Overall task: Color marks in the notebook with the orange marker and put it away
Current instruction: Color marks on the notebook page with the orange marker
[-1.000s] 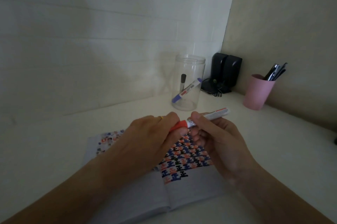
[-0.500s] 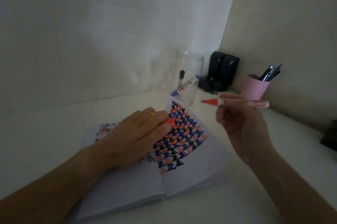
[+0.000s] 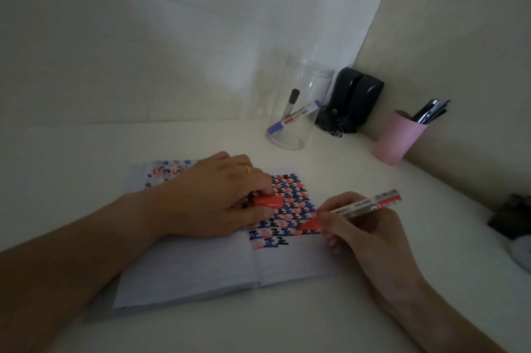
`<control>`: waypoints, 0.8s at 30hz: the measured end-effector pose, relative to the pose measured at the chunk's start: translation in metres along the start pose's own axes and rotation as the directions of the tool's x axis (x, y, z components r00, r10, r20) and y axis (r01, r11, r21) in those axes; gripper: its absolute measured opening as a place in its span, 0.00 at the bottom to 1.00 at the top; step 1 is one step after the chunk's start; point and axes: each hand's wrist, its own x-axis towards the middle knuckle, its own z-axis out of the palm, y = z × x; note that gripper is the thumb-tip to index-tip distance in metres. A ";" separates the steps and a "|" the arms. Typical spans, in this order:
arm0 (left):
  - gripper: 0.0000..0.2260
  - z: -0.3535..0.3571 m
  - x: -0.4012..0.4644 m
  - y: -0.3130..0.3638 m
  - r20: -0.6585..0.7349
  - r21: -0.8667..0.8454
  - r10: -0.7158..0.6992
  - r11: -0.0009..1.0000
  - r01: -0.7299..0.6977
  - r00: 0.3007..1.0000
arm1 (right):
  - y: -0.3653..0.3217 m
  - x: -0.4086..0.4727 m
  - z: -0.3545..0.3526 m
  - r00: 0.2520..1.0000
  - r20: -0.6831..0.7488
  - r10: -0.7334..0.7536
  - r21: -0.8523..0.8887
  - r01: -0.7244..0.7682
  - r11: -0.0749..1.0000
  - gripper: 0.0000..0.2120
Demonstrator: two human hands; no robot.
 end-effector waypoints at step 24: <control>0.12 0.003 0.004 -0.002 -0.015 -0.042 -0.010 0.999 0.009 1.000 | 0.001 -0.004 -0.002 0.993 0.090 -0.071 -0.166 0.085 0.982 0.04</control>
